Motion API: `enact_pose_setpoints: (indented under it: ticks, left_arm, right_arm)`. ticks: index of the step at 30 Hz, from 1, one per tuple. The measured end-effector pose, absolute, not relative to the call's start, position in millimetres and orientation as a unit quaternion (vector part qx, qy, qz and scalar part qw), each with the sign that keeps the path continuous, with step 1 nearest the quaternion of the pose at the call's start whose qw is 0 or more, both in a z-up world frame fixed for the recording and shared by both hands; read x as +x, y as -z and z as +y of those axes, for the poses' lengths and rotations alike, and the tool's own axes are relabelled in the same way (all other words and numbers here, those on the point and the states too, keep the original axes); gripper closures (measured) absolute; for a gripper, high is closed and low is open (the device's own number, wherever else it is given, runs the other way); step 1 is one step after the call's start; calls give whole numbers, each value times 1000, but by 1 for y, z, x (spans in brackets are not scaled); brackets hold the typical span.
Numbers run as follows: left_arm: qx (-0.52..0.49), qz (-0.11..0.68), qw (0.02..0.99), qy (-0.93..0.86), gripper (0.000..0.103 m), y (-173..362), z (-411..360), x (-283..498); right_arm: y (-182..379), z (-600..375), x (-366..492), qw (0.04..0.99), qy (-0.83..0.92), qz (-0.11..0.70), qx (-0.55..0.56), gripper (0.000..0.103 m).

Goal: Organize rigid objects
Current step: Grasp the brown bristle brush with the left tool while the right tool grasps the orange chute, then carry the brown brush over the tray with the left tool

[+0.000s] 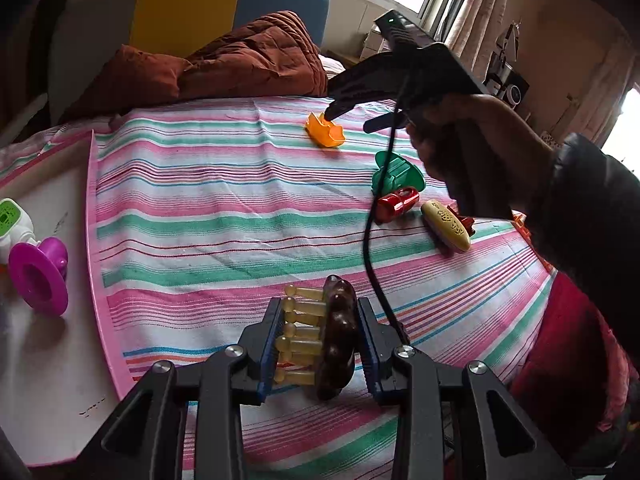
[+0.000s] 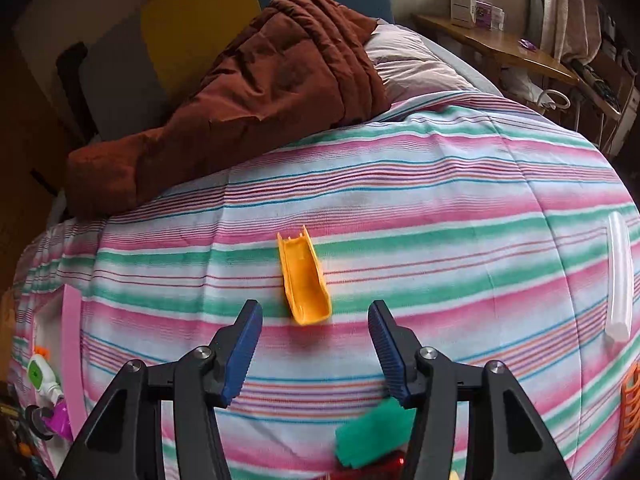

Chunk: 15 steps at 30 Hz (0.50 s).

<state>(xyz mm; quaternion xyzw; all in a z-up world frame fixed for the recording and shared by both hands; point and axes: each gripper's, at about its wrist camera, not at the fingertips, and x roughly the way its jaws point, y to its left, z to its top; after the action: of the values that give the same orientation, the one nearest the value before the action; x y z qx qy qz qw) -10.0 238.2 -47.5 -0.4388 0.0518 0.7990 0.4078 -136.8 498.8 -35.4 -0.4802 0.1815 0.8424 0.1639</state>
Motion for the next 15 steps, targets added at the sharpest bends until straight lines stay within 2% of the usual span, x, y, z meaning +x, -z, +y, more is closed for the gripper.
enact_pose_setpoints:
  ticks: [5,7,15]
  left_arm:
    - [-445,38,409,-796,68,49,237,-14]
    - [-444,38,409,-796,68,49,237,-13]
    - [-438,50,406,-801,68,45,231,-4]
  right_arm:
    - [61,503,-178,173,-827,159,-511,48]
    - [71,500,-185,166,-819,149,-529,77]
    - [73,467,-136,92,-815,162,-549,77]
